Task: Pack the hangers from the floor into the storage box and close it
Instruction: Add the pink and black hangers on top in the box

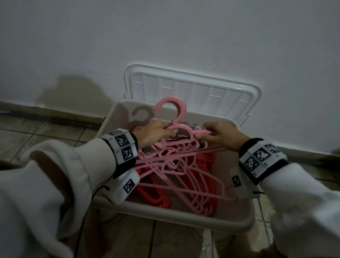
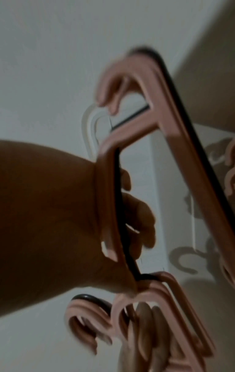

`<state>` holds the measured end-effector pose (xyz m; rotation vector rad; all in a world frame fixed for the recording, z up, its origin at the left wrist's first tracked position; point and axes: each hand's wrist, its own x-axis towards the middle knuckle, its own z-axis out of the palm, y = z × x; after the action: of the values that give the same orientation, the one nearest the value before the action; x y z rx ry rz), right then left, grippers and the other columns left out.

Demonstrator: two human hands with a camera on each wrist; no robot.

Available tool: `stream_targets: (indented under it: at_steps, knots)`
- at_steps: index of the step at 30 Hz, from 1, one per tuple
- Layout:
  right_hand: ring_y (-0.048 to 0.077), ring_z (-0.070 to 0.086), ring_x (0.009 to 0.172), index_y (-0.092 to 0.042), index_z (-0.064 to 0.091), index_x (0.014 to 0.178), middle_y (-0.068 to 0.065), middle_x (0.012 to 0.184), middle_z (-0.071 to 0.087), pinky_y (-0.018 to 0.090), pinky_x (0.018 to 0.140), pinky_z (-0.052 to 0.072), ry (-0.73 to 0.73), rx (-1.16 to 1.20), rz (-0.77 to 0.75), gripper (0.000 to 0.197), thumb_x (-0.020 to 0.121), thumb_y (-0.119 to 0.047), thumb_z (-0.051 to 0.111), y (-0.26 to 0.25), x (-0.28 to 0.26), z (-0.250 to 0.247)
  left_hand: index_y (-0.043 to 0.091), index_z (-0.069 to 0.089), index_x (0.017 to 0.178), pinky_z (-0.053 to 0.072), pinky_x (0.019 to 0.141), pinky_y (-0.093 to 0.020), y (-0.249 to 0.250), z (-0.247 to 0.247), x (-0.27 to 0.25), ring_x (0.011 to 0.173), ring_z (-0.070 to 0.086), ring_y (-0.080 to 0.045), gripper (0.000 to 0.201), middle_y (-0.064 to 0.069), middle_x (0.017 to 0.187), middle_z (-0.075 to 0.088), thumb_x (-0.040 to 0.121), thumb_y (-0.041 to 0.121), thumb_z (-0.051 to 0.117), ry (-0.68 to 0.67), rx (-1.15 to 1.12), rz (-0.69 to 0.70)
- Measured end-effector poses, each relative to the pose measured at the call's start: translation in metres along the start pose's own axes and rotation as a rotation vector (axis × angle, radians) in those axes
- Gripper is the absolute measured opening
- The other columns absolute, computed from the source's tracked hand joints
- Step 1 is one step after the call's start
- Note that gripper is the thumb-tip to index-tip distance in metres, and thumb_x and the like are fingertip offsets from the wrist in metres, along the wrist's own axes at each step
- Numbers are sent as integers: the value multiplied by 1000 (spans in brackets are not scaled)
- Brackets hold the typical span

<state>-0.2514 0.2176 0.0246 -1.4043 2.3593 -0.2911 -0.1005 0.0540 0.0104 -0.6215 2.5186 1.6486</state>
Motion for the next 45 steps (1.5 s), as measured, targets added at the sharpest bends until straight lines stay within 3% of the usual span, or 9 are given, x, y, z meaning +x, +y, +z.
stream_targets:
  at_steps: [4,9,11,14,17,19,23,34,45]
  knots:
    - [19,52,84,-25,44,76,-5,78,52,35,80,36,102,-118,34,30,86,-53,46,4,7,2,8,53,70,37,76,-20,3,-1,-4,71,49,-12,25,-6,76,54,93,17,46,0,-78,-15]
    - [23,46,112,-15,52,106,5,110,53,45,102,28,186,-83,60,31,90,-41,50,4,16,11,9,64,105,36,102,-30,-4,-6,-1,105,58,-14,52,0,111,64,94,52,37,-8,-57,-31]
    - [26,47,113,-13,51,112,8,118,52,48,102,32,363,38,-8,30,89,-31,56,7,15,13,8,62,108,37,103,-33,-8,-8,-1,105,58,-16,48,1,109,63,97,44,34,69,-52,-2]
    - [23,56,89,-18,53,93,1,93,59,41,85,41,539,68,-144,11,84,-24,56,11,8,8,12,59,107,40,86,-22,-12,-13,-3,95,57,-15,36,0,98,62,100,34,32,187,-56,23]
    - [19,55,68,-25,47,84,-2,72,58,27,67,41,287,113,-80,14,86,-16,59,11,5,10,13,56,112,40,84,-25,-17,-20,-4,97,57,-17,34,0,97,61,100,34,32,232,-81,-2]
    - [19,54,77,-21,54,91,1,81,56,20,64,37,-44,40,34,7,88,-18,59,7,8,21,12,55,115,41,92,-32,-17,-23,-6,103,57,-20,35,-1,100,61,99,34,33,235,-91,-13]
    - [27,54,110,-5,54,120,11,117,58,29,85,42,-513,-207,190,38,94,-32,50,-8,18,53,6,57,111,42,99,-39,-17,-26,-8,105,58,-24,37,-6,103,62,99,33,36,269,-44,10]
    - [27,44,127,-6,37,137,15,140,43,32,100,36,-514,-237,266,41,98,-21,39,-37,37,90,6,58,102,42,98,-36,-27,-33,-15,104,58,-22,35,-5,102,63,100,32,35,283,6,-5]
    - [26,54,108,0,56,114,11,125,53,25,85,38,-458,-207,266,29,97,-10,34,-17,16,43,9,59,102,46,94,-48,-18,-34,-9,100,60,-29,36,-5,94,62,99,36,36,342,-31,22]
